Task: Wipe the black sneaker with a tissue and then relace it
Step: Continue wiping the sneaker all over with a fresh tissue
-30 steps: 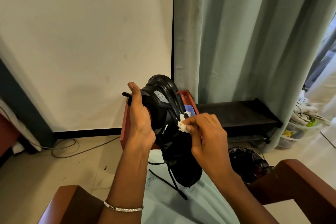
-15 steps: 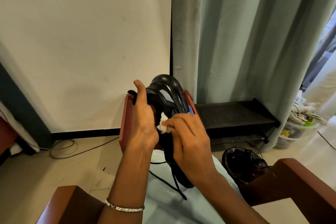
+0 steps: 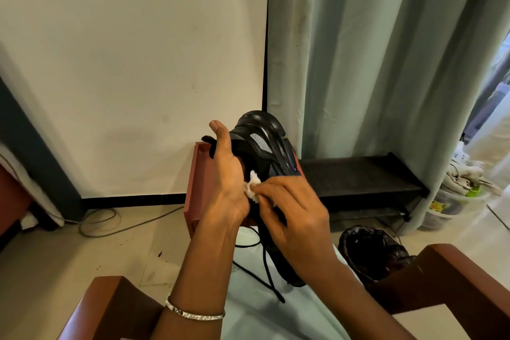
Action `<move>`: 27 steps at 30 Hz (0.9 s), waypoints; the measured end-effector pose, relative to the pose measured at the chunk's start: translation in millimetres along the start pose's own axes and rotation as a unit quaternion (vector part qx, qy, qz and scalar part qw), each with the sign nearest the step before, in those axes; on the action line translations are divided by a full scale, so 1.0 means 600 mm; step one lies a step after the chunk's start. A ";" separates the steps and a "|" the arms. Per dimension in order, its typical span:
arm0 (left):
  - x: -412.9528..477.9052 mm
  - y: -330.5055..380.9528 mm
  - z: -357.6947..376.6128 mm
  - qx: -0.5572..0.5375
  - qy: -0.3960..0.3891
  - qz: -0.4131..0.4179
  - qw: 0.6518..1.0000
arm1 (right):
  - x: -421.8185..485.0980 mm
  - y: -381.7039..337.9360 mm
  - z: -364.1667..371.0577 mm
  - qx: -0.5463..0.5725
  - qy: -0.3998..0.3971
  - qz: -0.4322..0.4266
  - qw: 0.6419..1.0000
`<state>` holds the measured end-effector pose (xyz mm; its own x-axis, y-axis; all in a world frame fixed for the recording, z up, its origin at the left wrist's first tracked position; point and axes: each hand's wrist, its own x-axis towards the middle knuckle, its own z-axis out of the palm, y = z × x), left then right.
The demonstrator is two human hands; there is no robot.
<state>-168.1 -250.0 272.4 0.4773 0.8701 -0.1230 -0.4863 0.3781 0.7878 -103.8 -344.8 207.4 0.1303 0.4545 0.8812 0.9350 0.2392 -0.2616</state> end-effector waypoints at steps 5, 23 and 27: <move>-0.005 -0.012 0.002 0.018 -0.031 -0.018 0.999 | 0.069 0.004 -0.001 -0.005 0.040 0.031 0.999; 0.019 -0.021 -0.016 0.041 0.053 -0.007 0.998 | -0.037 0.001 -0.003 0.004 -0.048 0.043 0.998; 0.021 -0.016 -0.017 0.033 0.040 -0.026 0.998 | -0.008 0.002 0.000 -0.010 -0.001 0.042 0.999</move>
<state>-165.0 -239.7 256.9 0.4385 0.8737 -0.2107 -0.4126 0.4040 0.8164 -103.4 -347.0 202.9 0.2075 0.4731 0.8562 0.9275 0.1830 -0.3259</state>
